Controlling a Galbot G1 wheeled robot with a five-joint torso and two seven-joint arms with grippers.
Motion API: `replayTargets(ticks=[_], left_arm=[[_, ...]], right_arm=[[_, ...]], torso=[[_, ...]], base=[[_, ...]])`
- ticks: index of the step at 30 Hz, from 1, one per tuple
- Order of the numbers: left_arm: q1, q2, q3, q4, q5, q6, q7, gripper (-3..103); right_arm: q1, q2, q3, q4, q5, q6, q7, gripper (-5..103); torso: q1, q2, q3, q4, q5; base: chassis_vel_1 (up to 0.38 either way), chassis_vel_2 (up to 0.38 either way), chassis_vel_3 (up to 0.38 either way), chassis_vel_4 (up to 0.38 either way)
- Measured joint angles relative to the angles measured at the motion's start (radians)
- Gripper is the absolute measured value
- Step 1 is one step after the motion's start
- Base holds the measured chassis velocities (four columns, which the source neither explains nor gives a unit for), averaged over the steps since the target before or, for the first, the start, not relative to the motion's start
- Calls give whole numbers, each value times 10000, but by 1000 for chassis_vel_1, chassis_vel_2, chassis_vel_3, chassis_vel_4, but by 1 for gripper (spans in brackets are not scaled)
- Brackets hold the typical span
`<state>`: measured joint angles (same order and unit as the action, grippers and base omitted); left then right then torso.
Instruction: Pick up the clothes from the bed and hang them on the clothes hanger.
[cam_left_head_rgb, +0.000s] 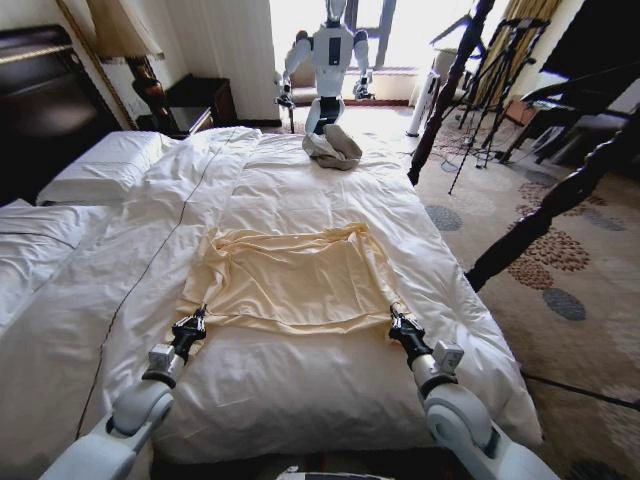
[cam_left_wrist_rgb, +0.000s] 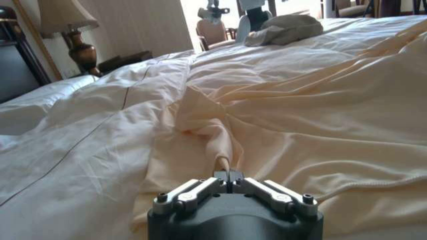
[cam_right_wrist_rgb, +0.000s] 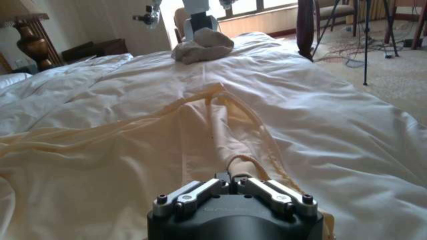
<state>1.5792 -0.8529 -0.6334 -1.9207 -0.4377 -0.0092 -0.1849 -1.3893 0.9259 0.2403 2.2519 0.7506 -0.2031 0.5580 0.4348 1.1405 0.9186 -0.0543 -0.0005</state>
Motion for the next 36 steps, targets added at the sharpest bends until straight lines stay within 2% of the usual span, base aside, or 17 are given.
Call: replayTargets(ticks=[11, 18, 24, 29, 33, 36], left_arm=[[1418, -305, -1162, -1047, 401, -313, 458, 0], [2320, -673, -1898, -1577, 470, -564, 767, 0], [3028, -1357, -2346, -1940, 629, -802, 1075, 0], [3225, -1469, -2501, -2014, 692, -832, 1209, 0], [3566, -1567, -2737, -2110, 688, -842, 1295, 0], [4124, -1690, -3308, -2276, 508, -867, 1428, 0]], right_arm=[[-997, -229, 693, 1277, 152, 3, 8, 0], [-2275, -314, 1600, 1994, 242, -15, -75, 0], [-4171, -335, 2657, 2496, 226, -88, -618, 0], [-4871, -485, 3299, 2520, 239, -111, -1055, 0], [-5269, -733, 3925, 2521, 482, -223, -1371, 0], [-5665, -974, 4749, 2520, 1113, -427, -1583, 0]], torso=[[-1, 0, -1, 2, 0], [-1, 0, -1, 1, 0], [-2, 0, -2, 1, 0], [-2, 1, -2, -1, 1], [0, 0, -1, 0, 0], [0, 0, -1, 2, 1]], base=[[0, 0, 0, 0], [0, 0, 0, 0], [0, 0, 0, 0], [0, 0, 0, 0], [0, 0, 0, 0], [0, 0, 0, 0]])
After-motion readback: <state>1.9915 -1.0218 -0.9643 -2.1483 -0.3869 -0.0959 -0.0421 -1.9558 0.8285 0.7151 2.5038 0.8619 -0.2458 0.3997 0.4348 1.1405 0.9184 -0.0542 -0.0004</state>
